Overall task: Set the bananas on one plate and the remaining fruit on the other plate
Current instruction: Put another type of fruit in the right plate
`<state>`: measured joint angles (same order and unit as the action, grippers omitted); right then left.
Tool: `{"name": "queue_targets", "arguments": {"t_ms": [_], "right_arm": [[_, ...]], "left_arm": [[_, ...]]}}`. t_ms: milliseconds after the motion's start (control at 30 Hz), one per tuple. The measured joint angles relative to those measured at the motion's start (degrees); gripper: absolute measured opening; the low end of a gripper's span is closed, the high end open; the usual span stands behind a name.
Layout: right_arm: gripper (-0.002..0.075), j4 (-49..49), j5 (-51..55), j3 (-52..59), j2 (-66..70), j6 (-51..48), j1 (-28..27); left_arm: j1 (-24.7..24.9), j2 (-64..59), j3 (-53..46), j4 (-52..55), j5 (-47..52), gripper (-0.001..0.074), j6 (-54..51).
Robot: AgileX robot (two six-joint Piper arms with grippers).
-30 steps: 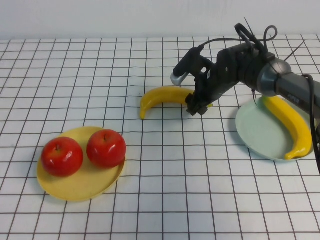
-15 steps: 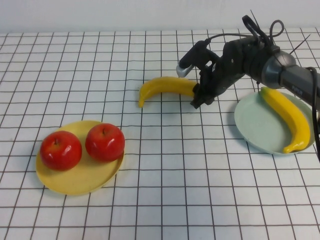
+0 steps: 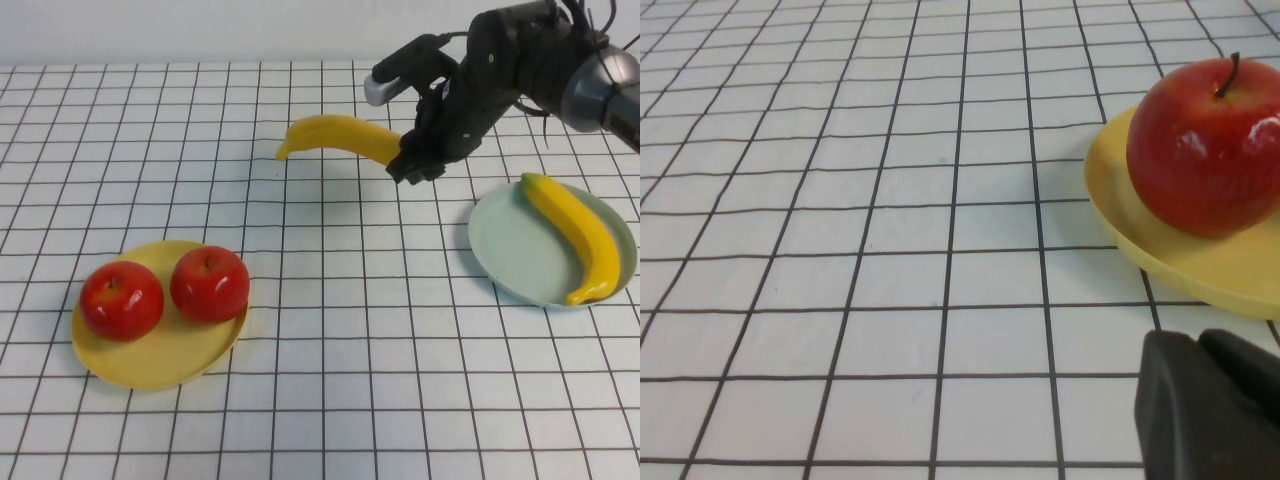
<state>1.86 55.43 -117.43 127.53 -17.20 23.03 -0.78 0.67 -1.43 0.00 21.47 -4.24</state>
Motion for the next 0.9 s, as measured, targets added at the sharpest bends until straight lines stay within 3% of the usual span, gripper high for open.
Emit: {"name": "queue_targets", "arguments": {"t_ms": [200, 567, 900], "right_arm": [[0.0248, -3.09, 7.92, 5.81, -5.55, 13.43, -0.72], [0.0248, -14.98, -12.66, 48.04, -29.61, 51.13, -1.49], [0.0246, -18.69, -18.75, 57.12, -32.35, 58.35, -4.54]], "left_arm": [[0.0, 0.0, 0.0, 0.0, 0.0, -0.0004, 0.0], [0.0, 0.0, 0.0, 0.0, 0.0, -0.0004, 0.0], [0.0, 0.0, 0.0, 0.0, 0.0, -0.0004, 0.0]]}}
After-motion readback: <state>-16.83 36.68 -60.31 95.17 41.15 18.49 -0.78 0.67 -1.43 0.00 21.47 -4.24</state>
